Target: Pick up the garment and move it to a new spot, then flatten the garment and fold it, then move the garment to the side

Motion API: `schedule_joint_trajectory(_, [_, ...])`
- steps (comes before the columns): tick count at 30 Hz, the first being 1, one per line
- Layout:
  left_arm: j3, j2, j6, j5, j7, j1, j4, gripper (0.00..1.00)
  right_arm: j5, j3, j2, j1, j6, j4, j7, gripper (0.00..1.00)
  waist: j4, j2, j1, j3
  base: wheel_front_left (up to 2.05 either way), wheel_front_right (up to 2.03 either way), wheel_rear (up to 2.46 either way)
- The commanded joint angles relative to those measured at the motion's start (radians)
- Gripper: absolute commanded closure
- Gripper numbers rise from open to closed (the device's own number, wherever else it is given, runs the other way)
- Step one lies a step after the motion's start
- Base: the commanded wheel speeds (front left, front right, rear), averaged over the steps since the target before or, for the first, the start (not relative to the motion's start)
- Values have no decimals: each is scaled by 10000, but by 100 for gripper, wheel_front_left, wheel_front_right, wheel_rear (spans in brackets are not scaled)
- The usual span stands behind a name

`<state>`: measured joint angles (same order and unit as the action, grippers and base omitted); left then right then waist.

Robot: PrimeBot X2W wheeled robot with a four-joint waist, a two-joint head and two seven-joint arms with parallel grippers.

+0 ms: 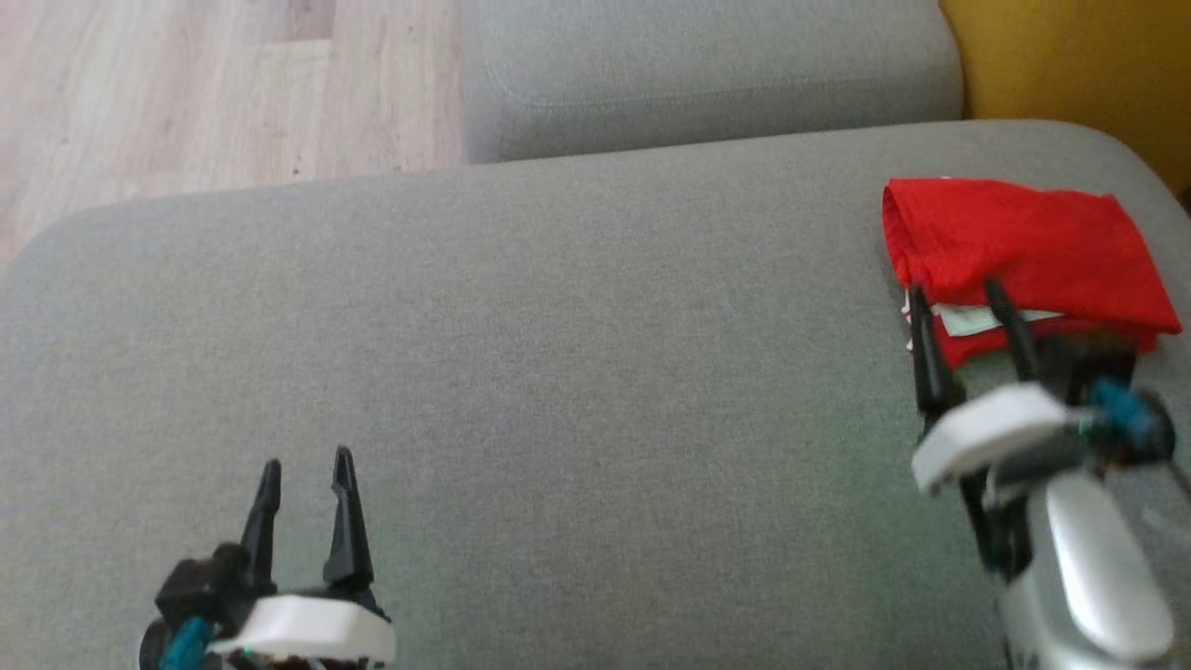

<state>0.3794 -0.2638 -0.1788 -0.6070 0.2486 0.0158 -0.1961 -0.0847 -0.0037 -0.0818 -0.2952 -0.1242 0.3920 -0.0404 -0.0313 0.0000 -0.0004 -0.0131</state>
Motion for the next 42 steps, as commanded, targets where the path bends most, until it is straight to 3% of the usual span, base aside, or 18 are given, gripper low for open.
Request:
schedule_joint_trajectory(1, [-474,-69,-47,102,117,255,219,0,138,139,136,27,-65,-654,-168,0,74,0,4,-94,0,0,0])
schedule_joint_trajectory(5, [-366,16,-48,237,122,64,170,0,176,200,299,1271,-65,-1455,-270,0,194,0,4,-209,0,0,0])
schedule_joint_trajectory(14, [-160,113,-109,299,109,-305,109,0,-1207,758,313,3087,-65,-2443,-616,0,380,0,4,-463,0,0,0])
schedule_joint_trajectory(33, [54,-23,-359,404,-137,-437,425,0,-1068,784,315,3237,-65,-2223,-1031,0,620,0,4,-564,0,0,0])
schedule_joint_trajectory(34, [387,173,-320,291,-189,-843,74,100,-1168,579,353,3678,2,-1893,-888,100,619,0,4,-564,0,0,0])
schedule_joint_trajectory(42, [257,342,-198,-155,-319,-933,-367,100,-1735,563,348,3767,-1,-1362,-785,100,608,0,4,-535,0,0,0])
